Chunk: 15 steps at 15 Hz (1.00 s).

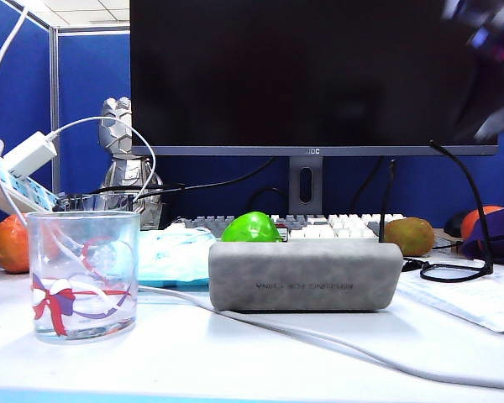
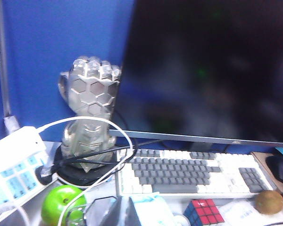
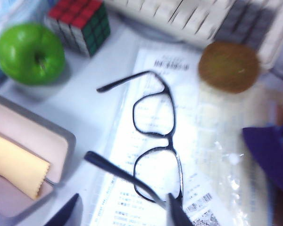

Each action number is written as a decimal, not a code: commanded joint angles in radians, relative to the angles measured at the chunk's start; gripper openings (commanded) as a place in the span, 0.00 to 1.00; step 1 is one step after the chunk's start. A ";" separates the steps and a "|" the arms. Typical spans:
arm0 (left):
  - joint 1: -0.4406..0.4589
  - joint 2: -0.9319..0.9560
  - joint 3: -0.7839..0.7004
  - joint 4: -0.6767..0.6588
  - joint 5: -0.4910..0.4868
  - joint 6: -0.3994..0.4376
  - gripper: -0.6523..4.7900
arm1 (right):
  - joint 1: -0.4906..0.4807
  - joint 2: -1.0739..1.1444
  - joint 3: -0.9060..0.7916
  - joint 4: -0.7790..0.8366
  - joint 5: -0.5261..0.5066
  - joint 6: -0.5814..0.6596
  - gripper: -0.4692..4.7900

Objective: Pick up the glasses, fold the temples of the glasses, place the glasses into the glasses case, and finally close the glasses case.

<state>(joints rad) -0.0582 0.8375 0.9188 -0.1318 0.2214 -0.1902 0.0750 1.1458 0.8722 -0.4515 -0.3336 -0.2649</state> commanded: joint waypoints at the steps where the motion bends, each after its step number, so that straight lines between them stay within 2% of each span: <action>1: 0.000 -0.002 0.004 0.013 0.004 -0.003 0.11 | 0.002 0.076 0.006 0.052 0.022 -0.006 0.54; 4: 0.000 -0.002 0.004 0.013 0.004 -0.004 0.11 | 0.002 0.166 0.006 0.104 0.043 -0.005 0.53; 5: 0.000 -0.002 0.004 0.013 0.004 -0.004 0.11 | 0.002 0.198 0.006 0.123 0.044 -0.005 0.49; 8: 0.000 -0.002 0.004 -0.001 0.021 -0.003 0.11 | 0.002 0.220 0.006 0.136 0.046 -0.005 0.08; 10: -0.001 -0.001 0.004 -0.002 0.074 -0.005 0.11 | 0.002 0.210 0.025 0.140 0.037 -0.005 0.08; 13: -0.047 0.006 0.004 -0.001 0.130 -0.013 0.11 | 0.002 0.152 0.071 0.137 -0.059 0.003 0.08; 14: -0.073 0.015 0.004 0.002 0.146 -0.051 0.11 | 0.002 0.123 0.086 0.138 -0.113 0.014 0.08; 15: -0.108 0.024 0.004 0.007 0.145 -0.139 0.12 | 0.002 0.077 0.102 0.138 -0.174 0.058 0.08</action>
<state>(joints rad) -0.1505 0.8608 0.9188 -0.1390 0.3603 -0.2607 0.0761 1.2469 0.9596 -0.3260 -0.4557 -0.2413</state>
